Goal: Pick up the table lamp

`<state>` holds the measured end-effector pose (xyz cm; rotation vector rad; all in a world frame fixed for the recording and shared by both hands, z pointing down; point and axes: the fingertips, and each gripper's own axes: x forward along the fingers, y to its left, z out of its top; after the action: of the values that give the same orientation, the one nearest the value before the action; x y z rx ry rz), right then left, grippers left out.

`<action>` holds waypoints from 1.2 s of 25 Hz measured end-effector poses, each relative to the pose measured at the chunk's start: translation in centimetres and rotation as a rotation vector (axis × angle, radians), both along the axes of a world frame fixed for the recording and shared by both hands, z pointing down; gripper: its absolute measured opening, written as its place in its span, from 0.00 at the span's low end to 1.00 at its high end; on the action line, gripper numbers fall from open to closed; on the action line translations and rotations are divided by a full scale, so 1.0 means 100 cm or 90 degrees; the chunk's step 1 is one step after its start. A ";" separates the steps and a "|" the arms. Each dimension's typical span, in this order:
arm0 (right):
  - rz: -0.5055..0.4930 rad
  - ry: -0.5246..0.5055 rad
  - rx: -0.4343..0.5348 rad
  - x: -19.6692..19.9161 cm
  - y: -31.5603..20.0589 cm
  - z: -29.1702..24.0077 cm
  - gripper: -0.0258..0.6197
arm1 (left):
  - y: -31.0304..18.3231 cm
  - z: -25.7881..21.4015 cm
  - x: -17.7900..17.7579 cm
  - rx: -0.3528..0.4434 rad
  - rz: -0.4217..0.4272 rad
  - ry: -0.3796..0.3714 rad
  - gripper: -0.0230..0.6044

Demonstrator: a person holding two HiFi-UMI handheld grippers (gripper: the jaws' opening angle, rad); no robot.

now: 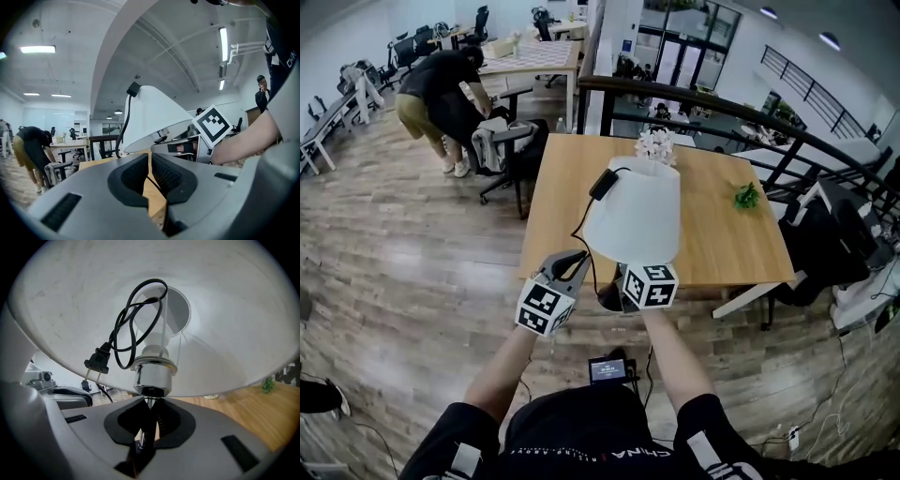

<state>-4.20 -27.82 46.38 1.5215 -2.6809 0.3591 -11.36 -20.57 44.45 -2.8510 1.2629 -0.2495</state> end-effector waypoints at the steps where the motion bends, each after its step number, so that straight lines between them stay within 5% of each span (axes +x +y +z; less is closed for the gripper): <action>1: -0.003 -0.006 -0.002 -0.006 0.013 -0.001 0.14 | 0.011 0.000 -0.006 -0.001 0.000 0.003 0.10; 12: 0.028 -0.003 -0.031 -0.002 0.120 0.008 0.14 | 0.099 0.008 -0.005 -0.012 0.050 0.031 0.10; 30: 0.016 -0.004 -0.027 0.075 0.127 -0.002 0.14 | 0.098 0.011 0.082 -0.025 0.048 0.020 0.10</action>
<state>3.27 -15.11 46.18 1.5454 -2.6429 0.4205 -3.13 -10.74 45.57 -2.9393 1.1661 -0.2315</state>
